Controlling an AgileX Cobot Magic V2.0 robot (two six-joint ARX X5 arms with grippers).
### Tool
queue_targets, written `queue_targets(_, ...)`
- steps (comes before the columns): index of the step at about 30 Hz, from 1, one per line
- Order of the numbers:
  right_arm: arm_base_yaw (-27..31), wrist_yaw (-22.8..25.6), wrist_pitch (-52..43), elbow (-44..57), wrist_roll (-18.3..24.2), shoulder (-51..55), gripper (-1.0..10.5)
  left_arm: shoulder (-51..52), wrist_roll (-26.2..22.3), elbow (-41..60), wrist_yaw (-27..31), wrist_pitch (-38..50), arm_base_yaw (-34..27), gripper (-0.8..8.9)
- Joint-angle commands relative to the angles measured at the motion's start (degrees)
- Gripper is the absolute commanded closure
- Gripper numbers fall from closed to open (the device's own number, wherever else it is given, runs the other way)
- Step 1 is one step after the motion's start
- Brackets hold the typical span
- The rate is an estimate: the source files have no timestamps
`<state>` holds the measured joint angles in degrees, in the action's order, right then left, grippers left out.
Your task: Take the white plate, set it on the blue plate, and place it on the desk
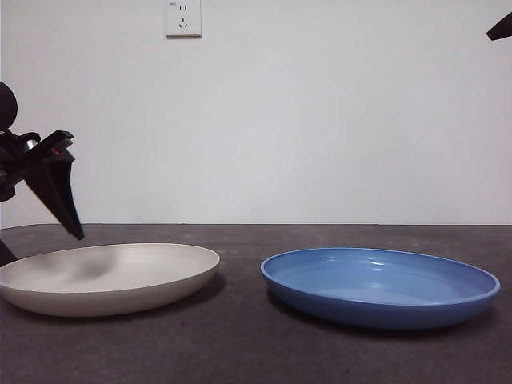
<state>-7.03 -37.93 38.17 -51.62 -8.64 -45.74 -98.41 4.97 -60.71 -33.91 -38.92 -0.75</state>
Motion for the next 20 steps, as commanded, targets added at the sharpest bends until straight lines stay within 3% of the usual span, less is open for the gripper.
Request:
queue_targets(1, -0.13, -0.2, -0.33, -0.92, 0.11, -0.24, 3.4, -0.85, -1.09, -1.18, 3.26, -0.2, -0.13, 5.77)
queue_targets(5, -0.13, -0.2, -0.35, -0.92, 0.11, -0.24, 3.4, -1.07, -1.07, -1.16, 4.55, -0.59, -0.02, 5.86)
queue_targets(13, -0.13, -0.22, -0.35, -0.92, 0.09, -0.24, 3.4, -1.51, -1.14, -1.16, 5.01, -0.33, -0.02, 8.06)
queue_targets(20, -0.04, 0.52, 0.04, -1.16, -0.55, -0.2, 3.5, -1.57, -1.14, -2.89, 5.55, -1.92, -0.02, 8.06)
